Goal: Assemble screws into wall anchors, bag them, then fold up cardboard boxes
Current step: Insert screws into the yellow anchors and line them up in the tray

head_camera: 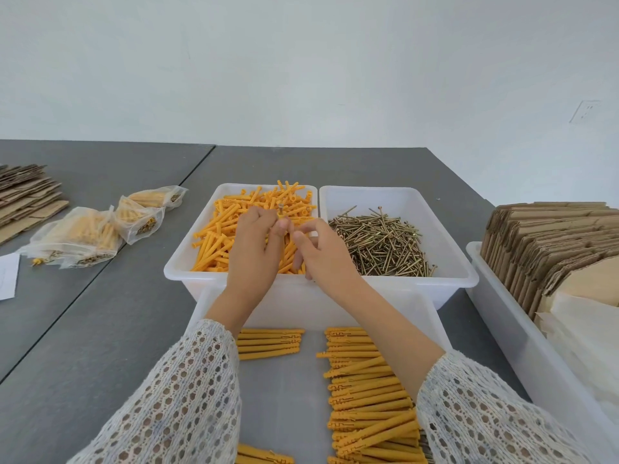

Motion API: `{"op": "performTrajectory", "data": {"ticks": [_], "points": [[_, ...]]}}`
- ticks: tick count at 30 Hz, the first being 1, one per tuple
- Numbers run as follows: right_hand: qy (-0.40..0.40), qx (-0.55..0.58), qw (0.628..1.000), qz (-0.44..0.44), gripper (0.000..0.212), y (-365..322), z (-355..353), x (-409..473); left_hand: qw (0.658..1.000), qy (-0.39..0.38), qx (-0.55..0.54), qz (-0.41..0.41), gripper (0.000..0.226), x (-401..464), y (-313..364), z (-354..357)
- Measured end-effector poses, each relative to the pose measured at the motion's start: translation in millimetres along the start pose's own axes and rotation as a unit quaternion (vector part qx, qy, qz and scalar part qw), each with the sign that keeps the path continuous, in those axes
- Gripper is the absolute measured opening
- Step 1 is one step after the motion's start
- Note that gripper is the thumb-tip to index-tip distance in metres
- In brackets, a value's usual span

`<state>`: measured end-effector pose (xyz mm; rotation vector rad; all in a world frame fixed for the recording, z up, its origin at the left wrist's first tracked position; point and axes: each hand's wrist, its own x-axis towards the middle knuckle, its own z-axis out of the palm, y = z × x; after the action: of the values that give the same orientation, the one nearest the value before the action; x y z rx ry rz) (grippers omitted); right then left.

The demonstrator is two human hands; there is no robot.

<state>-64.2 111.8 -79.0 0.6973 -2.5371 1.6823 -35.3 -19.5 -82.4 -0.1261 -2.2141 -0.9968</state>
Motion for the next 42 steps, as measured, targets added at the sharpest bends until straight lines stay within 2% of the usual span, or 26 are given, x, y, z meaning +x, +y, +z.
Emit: {"op": "performTrajectory", "data": {"ticks": [3,9,14,16,18,21,23,26,31,35,39,42], "points": [[-0.013,-0.005,1.0,-0.005,0.019,-3.9,-0.7,-1.5,0.999,-0.002,-0.052,0.0,0.03,3.4,2.1,-4.4],[0.007,0.05,0.999,0.005,0.009,-7.0,4.2,-3.6,0.992,-0.098,-0.081,-0.015,0.034,5.8,-0.7,-2.9],[0.047,0.084,0.995,-0.003,0.012,-8.8,8.0,-4.0,0.985,-0.099,-0.143,-0.017,0.032,5.4,2.7,-3.5],[0.037,0.106,0.994,-0.003,0.012,-11.8,10.5,-4.2,0.975,-0.1,-0.188,-0.062,0.032,6.8,5.4,-3.9],[0.006,0.15,0.989,0.015,0.017,-17.8,10.8,-5.9,0.961,-0.1,-0.219,-0.136,0.045,7.9,6.8,-5.3],[-0.111,0.183,0.976,0.036,0.019,-27.4,8.3,-11.0,0.938,-0.056,-0.262,-0.219,0.057,10.8,-0.9,-9.7],[-0.239,0.143,0.96,0.037,0.019,-31.9,5.8,-16.2,0.918,-0.013,-0.295,-0.266,0.057,15.3,-4.3,-12.6],[-0.405,0.074,0.91,0.049,0.016,-36.9,3.9,-24.5,0.86,0.041,-0.365,-0.355,0.053,23.5,-6.8,-14.4],[-0.567,-0.095,0.816,0.055,0.011,-34.6,16.2,-36.1,0.829,0.045,-0.422,-0.364,0.053,20.5,-10.9,-15.7],[-0.607,-0.184,0.771,0.051,0.011,-30.0,35.1,-51.4,0.831,0.041,-0.408,-0.375,0.054,22.6,-9.8,-13.9],[-0.536,-0.333,0.775,-0.034,0.019,-23.0,56.8,-71.2,0.837,0.03,-0.395,-0.378,0.053,22.2,-10.0,-11.4],[-0.492,-0.391,0.773,-0.086,0.022,-20.9,64.3,-78.9,0.837,0.033,-0.387,-0.384,0.051,24.1,-11.1,-10.0]]}}
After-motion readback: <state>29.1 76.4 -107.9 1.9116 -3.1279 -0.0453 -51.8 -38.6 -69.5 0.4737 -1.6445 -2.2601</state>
